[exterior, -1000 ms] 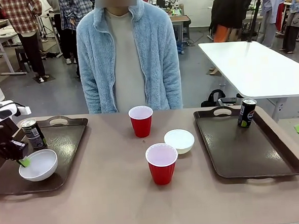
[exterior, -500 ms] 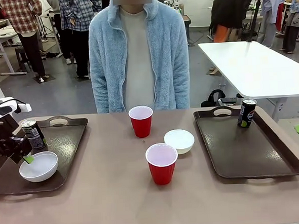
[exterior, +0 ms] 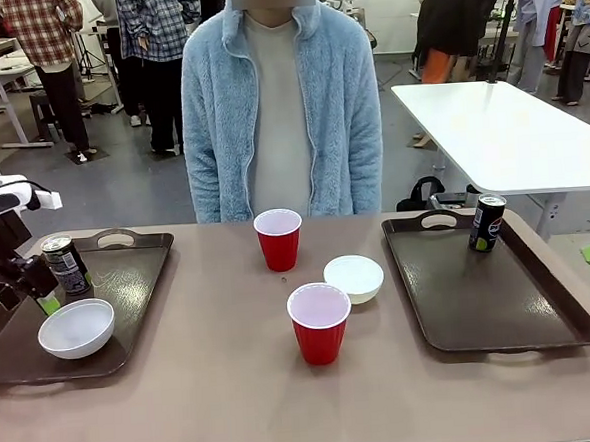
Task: Prepare tableware on both trays.
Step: Pick up a Picnic Bowl from the table and place it on a Handle tray.
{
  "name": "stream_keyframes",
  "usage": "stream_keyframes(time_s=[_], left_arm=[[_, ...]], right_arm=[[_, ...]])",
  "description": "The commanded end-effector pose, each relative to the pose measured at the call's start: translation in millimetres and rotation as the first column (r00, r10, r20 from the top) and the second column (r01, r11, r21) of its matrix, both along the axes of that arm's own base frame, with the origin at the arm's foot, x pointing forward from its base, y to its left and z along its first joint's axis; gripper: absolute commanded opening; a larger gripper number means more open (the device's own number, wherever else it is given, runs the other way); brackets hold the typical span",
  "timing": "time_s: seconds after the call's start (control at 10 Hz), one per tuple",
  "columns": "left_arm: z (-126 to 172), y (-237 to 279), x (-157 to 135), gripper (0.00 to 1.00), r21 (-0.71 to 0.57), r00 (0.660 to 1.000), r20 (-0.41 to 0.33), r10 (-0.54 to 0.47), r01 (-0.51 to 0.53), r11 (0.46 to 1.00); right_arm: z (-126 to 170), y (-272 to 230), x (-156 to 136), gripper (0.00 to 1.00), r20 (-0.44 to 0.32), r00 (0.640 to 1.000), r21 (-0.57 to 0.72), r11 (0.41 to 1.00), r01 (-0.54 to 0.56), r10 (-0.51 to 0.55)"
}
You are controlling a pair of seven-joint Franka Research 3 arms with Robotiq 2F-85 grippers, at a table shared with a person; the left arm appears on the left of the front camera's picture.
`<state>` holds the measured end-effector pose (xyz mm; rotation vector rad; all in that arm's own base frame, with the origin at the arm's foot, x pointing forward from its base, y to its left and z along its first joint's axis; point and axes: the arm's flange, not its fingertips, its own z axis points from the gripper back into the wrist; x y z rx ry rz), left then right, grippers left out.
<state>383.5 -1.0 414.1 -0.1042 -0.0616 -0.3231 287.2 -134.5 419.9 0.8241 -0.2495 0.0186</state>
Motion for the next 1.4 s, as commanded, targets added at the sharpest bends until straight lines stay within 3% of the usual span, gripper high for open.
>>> stream_keyframes(time_s=[0.0,0.4,0.9,1.0,1.1,1.3], left_arm=[[21,-7,-2,1.00,0.031,1.000,-0.017,0.014,-0.013,0.999],[50,-15,-7,1.00,0.032,0.999,-0.026,0.030,-0.029,0.999],[43,-13,-4,1.00,0.024,1.000,-0.017,0.013,-0.013,1.000],[47,3,-2,1.00,-0.106,0.988,-0.135,-0.075,0.061,0.992],[56,13,-5,1.00,-0.276,0.976,-0.165,-0.140,0.090,0.957],[78,39,3,1.00,-0.485,0.970,-0.184,-0.160,0.052,0.873]], right_arm=[[0,2,1,1.00,-0.010,1.000,0.021,1.000,0.014,-0.014],[0,2,1,1.00,-0.010,1.000,0.021,1.000,0.014,-0.014],[0,2,1,1.00,-0.010,1.000,0.021,1.000,0.014,-0.014],[0,2,1,1.00,-0.010,1.000,0.021,1.000,0.014,-0.014],[0,0,0,1.00,0.000,1.000,0.000,1.000,0.000,0.000],[18,14,-10,1.00,0.016,1.000,-0.115,0.993,-0.025,0.027]])
